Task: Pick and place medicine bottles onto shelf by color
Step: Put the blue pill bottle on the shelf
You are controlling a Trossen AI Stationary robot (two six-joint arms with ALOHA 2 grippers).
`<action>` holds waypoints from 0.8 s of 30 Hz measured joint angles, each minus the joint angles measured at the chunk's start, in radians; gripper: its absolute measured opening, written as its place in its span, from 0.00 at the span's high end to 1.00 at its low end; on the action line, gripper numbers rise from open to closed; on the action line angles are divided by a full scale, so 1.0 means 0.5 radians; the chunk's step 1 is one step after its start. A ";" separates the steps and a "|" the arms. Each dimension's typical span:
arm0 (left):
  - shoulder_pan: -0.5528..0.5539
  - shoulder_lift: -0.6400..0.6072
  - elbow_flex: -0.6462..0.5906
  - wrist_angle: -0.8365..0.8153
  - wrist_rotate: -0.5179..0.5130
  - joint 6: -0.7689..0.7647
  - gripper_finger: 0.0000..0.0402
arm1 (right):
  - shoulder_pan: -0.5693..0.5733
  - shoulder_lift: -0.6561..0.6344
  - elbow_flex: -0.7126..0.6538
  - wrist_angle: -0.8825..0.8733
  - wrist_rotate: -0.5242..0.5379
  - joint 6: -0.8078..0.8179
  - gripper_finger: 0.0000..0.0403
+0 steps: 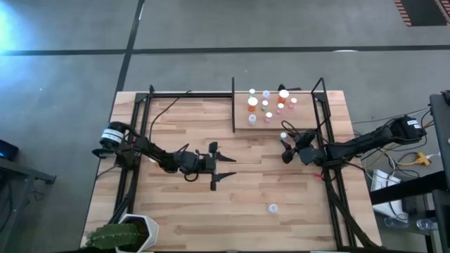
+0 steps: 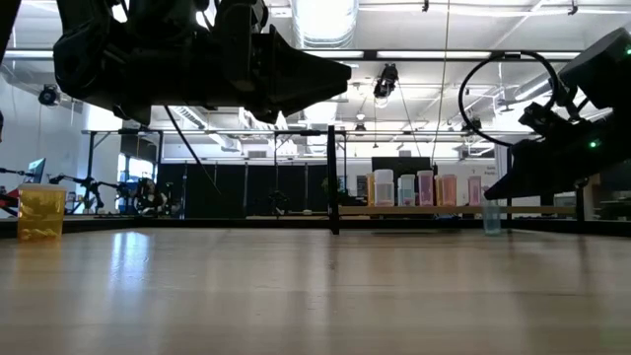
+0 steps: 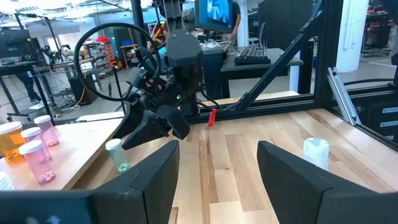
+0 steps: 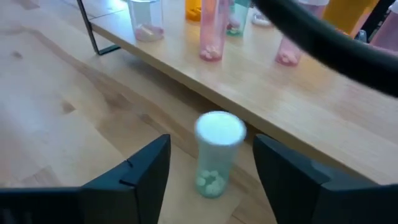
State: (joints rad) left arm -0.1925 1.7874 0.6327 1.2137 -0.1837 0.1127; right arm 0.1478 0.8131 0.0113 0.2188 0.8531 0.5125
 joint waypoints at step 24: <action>0.000 0.000 0.002 0.000 0.000 0.001 0.50 | -0.137 0.002 0.001 0.050 -0.006 0.003 0.53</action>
State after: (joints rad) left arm -0.1925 1.7874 0.6334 1.2137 -0.1837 0.1131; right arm 0.0795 0.8143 0.0116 0.2440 0.8503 0.5138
